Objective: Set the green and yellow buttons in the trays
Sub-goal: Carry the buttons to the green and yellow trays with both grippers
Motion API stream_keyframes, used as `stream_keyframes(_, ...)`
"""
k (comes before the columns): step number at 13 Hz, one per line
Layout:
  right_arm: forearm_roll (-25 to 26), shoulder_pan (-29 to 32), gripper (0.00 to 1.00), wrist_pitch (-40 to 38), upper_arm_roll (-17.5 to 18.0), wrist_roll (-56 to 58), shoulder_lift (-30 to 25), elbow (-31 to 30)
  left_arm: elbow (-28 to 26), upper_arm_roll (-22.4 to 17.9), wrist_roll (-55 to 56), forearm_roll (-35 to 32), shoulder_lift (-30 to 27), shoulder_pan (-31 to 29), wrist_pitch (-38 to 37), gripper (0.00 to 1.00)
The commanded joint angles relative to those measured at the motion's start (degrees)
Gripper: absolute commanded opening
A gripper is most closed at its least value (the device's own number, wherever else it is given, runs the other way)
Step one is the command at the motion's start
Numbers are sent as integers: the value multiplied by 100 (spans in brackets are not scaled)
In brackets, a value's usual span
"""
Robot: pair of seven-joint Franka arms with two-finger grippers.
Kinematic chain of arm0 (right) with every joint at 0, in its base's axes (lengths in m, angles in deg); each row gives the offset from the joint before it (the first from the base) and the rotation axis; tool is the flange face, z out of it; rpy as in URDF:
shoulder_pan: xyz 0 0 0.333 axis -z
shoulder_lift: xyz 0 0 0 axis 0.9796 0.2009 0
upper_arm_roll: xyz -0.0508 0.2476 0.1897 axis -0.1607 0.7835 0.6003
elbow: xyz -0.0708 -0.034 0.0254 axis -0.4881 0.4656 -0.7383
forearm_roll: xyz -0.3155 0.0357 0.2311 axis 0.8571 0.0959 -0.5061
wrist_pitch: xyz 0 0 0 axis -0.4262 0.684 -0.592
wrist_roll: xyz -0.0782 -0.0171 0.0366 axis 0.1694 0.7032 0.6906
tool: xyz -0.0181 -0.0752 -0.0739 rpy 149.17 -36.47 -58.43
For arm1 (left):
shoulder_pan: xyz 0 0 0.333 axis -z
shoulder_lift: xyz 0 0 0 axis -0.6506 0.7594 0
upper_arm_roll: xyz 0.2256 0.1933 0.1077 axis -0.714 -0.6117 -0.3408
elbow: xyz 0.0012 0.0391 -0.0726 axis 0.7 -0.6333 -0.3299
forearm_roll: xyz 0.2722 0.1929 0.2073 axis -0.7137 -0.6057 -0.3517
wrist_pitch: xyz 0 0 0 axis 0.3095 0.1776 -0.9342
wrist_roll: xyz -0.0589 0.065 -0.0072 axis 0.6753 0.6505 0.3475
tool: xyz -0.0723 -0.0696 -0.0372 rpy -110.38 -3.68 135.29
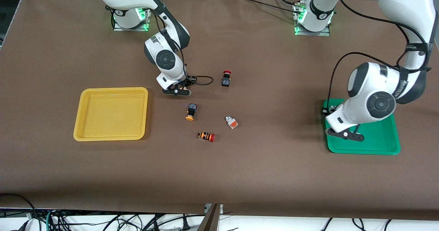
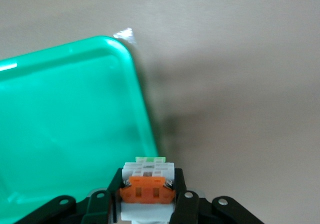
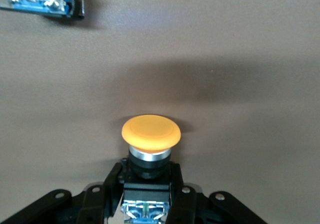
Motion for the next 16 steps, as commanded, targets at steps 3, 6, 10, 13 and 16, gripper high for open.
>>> stream_keyframes(3, -57, 38, 12, -1041, -305, 584, -461, 488, -64, 84, -1390, -181, 547, -797, 976, 17)
stream_keyframes(6, -57, 39, 13, -1764, -920, 1366, -663, 859, -116, 49, -1576, -383, 821, -974, 1390, 17)
stream_keyframes(10, -65, 56, 13, -1907, -2141, 3254, -743, 903, -222, 49, -1577, -383, 970, -1010, 1672, 20)
stream_keyframes(13, -65, 458, 8, -1872, -2531, 4075, -664, 939, -222, 49, -1577, -383, 979, -1001, 1672, 59)
stream_keyframes(16, -65, 1003, 9, -1793, -2531, 4461, -498, 947, -213, 49, -1559, -383, 971, -957, 1628, 100)
